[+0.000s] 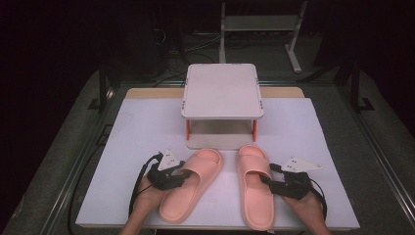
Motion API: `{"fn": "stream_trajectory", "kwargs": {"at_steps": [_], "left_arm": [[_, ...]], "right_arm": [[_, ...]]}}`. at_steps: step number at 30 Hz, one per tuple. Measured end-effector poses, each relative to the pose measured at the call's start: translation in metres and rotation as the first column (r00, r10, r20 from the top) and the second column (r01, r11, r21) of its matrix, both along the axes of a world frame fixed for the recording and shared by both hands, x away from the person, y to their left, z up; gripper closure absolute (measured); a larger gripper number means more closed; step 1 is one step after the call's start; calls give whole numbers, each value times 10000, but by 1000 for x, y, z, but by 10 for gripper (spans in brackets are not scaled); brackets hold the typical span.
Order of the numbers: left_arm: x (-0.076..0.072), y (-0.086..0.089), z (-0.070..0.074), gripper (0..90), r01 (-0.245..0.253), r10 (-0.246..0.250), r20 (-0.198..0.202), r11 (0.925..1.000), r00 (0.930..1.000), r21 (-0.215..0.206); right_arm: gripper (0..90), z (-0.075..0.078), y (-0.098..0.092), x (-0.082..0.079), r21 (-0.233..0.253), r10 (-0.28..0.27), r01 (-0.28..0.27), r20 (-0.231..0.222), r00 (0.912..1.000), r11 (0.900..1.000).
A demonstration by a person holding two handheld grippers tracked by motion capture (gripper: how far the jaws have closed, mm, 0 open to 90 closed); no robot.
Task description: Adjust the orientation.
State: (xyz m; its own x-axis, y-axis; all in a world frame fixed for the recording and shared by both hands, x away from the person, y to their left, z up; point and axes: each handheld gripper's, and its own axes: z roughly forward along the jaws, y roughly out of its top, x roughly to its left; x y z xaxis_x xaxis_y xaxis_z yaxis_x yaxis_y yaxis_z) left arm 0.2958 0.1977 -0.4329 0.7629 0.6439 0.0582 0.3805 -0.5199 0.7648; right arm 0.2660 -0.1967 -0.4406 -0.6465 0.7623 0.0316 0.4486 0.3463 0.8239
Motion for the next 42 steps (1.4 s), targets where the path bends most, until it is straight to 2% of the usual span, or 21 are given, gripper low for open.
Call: {"fn": "stream_trajectory", "kwargs": {"at_steps": [4, 5, 6, 7, 9, 14, 18, 26, 29, 32, 34, 37, 40, 42], "left_arm": [[-2, 0, 0, 605, -37, 37, 104, 10000, 9999, 66], [-4, 0, 0, 605, -32, 29, 233, 9999, 9997, 132], [-5, 0, 0, 643, -46, 40, 326, 9998, 9995, 176], [-5, 1, 1, 643, -47, 40, 368, 9998, 9993, 179], [-7, 5, 3, 690, 17, -16, 412, 10000, 9992, -20], [-8, 12, 6, 715, -224, 231, 268, 9995, 9994, -235], [-8, 13, 5, 741, -280, 284, 333, 9996, 9990, -101], [-9, 14, 6, 804, -327, 326, 465, 9995, 9984, 18], [-9, 16, 6, 817, -301, 307, 372, 9994, 9988, -176], [-9, 18, 6, 832, -305, 310, 344, 9994, 9989, -140], [-9, 19, 6, 832, -299, 309, 283, 9990, 9991, -338], [-11, 21, 10, 831, -318, 333, 411, 9988, 9986, -363], [-11, 27, 16, 832, -409, 447, 455, 9959, 9980, -808], [-13, 30, 20, 832, -513, 566, 545, 9943, 9969, -939]], "right_arm": [[476, -1, 2, 1, -92, -192, 194, 173, 9997, 9998], [489, -1, 2, 1, -76, -222, 224, 209, 9995, 9997], [520, -1, 2, 1, -135, -257, 262, 322, 9992, 9996], [546, 0, 2, 0, -208, -296, 305, 427, 9987, 9993], [580, 1, 2, -1, -294, -370, 386, 515, 9980, 9988], [642, 3, 1, -5, -488, -335, 364, 591, 9977, 9981], [719, 3, -2, -8, -348, -273, 288, 432, 9987, 9990], [767, 4, -6, -9, -372, -61, 74, 337, 9994, 9993], [783, 5, -9, -10, -238, -38, 45, 296, 9996, 9997], [792, 8, -13, -13, -70, -33, 36, 307, 9995, 10000], [794, 8, -14, -14, -53, -24, 26, 336, 9994, 10000], [797, 10, -17, -15, 149, -49, 43, 358, 9993, 9999], [799, 11, -20, -16, 355, -50, 38, 336, 9994, 9994], [798, 12, -21, -16, 336, -23, 9, 406, 9992, 9994]]}}
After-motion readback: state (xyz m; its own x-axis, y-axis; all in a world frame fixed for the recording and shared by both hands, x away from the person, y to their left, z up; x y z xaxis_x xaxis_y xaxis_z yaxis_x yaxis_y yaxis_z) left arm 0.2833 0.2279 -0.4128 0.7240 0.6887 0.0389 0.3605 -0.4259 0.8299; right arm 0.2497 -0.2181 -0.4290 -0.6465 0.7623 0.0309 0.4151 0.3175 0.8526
